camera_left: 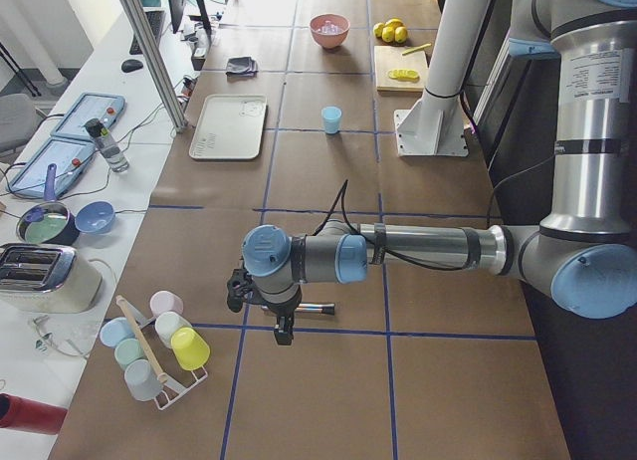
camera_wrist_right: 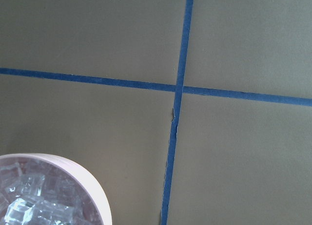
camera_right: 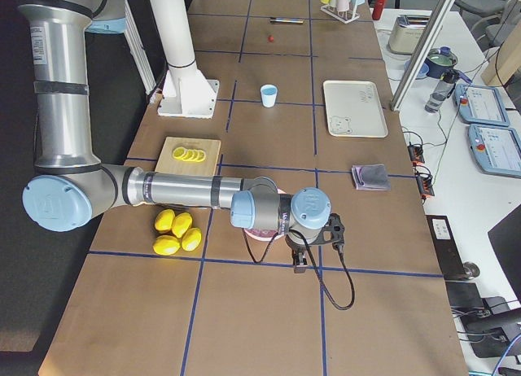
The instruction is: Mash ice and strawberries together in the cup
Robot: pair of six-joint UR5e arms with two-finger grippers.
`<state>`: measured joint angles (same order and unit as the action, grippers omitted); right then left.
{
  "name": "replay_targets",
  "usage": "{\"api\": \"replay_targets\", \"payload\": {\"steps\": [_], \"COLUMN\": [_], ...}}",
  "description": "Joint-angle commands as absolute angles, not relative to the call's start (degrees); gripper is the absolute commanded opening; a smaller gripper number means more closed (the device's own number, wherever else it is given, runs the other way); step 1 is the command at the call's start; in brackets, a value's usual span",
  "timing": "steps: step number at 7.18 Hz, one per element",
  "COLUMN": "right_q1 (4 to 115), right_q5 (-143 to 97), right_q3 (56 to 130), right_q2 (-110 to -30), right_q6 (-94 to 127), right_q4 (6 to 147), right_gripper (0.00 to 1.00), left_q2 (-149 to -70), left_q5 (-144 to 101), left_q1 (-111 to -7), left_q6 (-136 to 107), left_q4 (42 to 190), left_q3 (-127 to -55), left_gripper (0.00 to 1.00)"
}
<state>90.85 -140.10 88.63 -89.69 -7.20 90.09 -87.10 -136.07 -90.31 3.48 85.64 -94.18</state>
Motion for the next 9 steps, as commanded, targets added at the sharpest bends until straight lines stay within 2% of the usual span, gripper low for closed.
{"api": "replay_targets", "payload": {"steps": [1,9], "right_q1": [90.88,90.53], "right_q5": [-139.92,-139.48], "right_q3": [88.77,89.64], "right_q2": [-89.21,-87.01], "right_q6": [-7.21,-1.35], "right_q4": [90.09,88.08], "right_gripper": [1.00,1.00], "left_q2": [-87.19,-86.49], "left_q5": [-136.05,-136.06], "left_q1": [-90.79,-90.79], "left_q6": [3.52,3.52], "left_q4": [85.78,85.87], "left_q3": [-94.22,-95.53], "left_gripper": [1.00,1.00]}}
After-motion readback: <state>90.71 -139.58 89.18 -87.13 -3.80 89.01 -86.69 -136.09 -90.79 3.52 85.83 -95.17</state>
